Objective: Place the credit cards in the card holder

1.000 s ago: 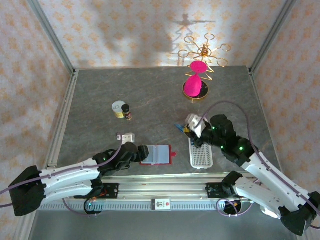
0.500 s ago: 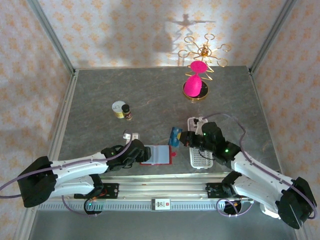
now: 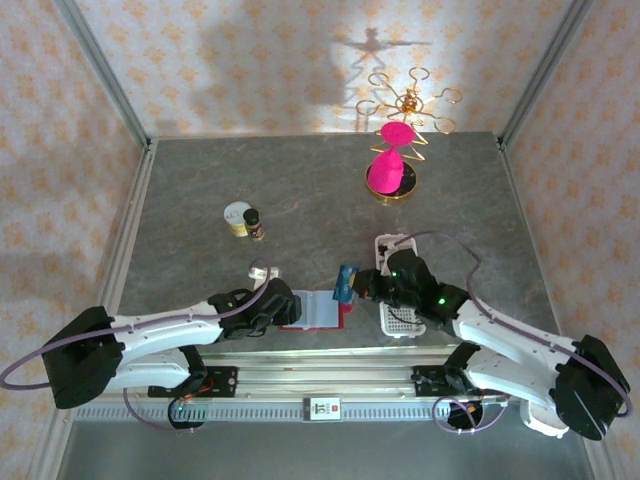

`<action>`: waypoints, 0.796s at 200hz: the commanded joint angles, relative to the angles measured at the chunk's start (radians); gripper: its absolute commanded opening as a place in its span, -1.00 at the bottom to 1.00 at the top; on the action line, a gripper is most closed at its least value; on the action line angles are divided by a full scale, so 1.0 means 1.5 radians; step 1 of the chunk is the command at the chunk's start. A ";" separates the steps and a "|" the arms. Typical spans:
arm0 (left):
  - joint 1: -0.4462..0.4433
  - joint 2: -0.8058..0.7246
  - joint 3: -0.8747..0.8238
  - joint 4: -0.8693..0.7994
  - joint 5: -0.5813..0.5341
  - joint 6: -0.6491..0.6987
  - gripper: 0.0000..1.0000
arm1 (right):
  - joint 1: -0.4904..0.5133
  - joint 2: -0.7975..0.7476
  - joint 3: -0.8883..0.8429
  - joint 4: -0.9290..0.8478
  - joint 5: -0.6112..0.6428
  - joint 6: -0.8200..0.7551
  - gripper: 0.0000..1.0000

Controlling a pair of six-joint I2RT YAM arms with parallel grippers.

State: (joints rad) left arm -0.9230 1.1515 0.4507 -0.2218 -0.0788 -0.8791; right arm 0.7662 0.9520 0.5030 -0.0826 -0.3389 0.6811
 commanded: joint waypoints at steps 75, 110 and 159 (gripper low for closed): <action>-0.002 -0.066 0.011 0.003 -0.023 0.017 0.43 | -0.010 0.011 0.304 -0.450 0.286 -0.119 -1.00; -0.002 -0.073 -0.001 0.018 -0.022 0.024 0.43 | -0.005 0.127 0.329 -0.619 0.293 -0.062 -1.00; -0.002 -0.088 -0.022 0.029 -0.019 0.029 0.43 | -0.005 0.055 0.212 -0.567 0.226 0.009 -1.00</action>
State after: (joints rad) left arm -0.9230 1.0481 0.4438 -0.2058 -0.0864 -0.8612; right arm 0.7547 1.0912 0.8780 -0.8989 0.0212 0.6044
